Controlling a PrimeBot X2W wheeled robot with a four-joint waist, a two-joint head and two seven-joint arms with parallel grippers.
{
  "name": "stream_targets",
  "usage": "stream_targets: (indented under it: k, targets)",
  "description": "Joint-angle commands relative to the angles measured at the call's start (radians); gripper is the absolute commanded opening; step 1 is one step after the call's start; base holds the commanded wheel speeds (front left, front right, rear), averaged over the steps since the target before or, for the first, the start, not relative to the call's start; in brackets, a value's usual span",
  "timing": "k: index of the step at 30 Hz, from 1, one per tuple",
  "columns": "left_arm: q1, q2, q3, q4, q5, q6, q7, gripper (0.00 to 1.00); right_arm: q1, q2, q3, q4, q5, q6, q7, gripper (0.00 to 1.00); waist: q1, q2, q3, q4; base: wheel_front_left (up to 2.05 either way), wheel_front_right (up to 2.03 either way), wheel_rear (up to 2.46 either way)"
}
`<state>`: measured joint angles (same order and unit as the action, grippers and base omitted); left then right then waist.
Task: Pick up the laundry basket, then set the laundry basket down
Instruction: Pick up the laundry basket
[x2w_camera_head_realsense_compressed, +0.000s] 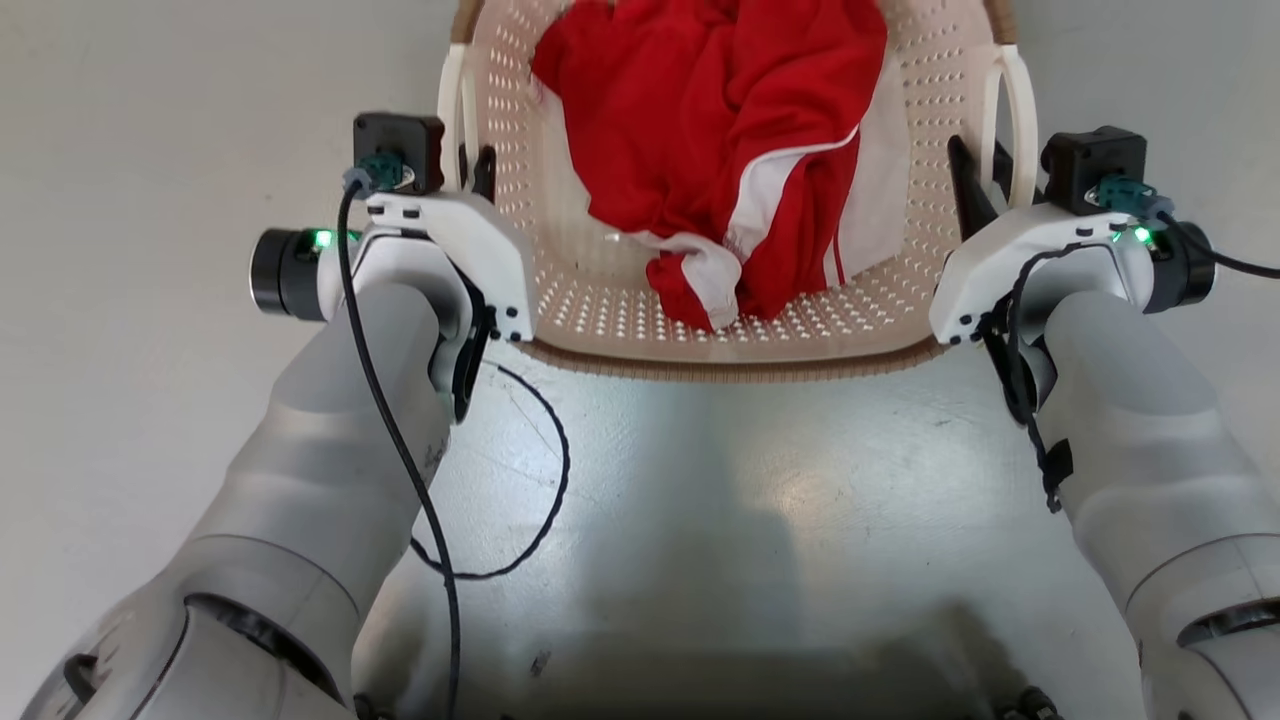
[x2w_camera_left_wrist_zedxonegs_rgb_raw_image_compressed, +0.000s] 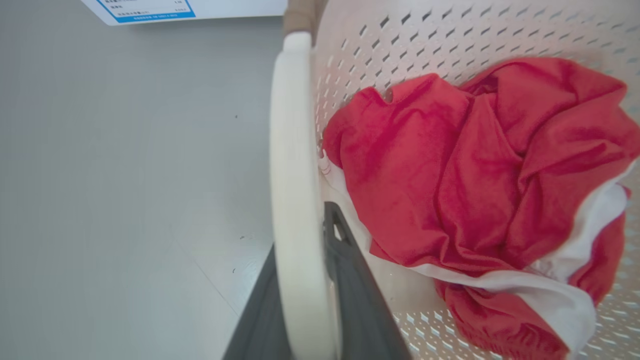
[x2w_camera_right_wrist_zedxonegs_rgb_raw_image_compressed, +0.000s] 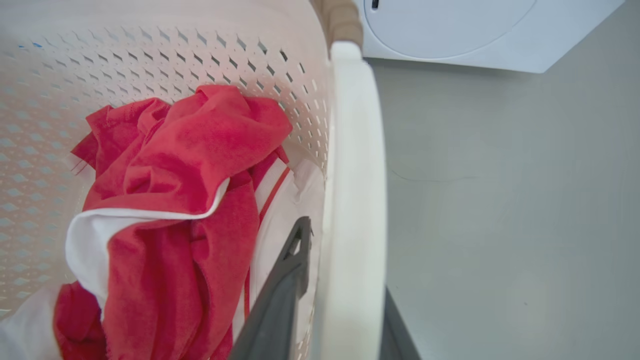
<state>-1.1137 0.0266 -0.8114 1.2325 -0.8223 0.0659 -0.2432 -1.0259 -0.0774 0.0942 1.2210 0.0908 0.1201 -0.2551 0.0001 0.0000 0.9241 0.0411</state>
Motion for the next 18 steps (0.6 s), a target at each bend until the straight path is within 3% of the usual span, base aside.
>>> stream_targets:
  k: [1,18]
  targets:
    - [0.020,0.024,0.001,-0.008,-0.011,0.005,-0.001,0.00,0.057,0.027,0.044,0.008,0.005,0.011,-0.006,0.00,0.0000,0.0000,-0.023,-0.004,0.00,0.00,0.00]
    - [0.236,0.024,-0.020,0.045,-0.084,0.007,0.061,0.00,0.242,0.027,0.330,-0.016,0.285,0.011,0.118,0.00,0.0000,0.0000,-0.317,-0.064,0.00,0.00,0.00]
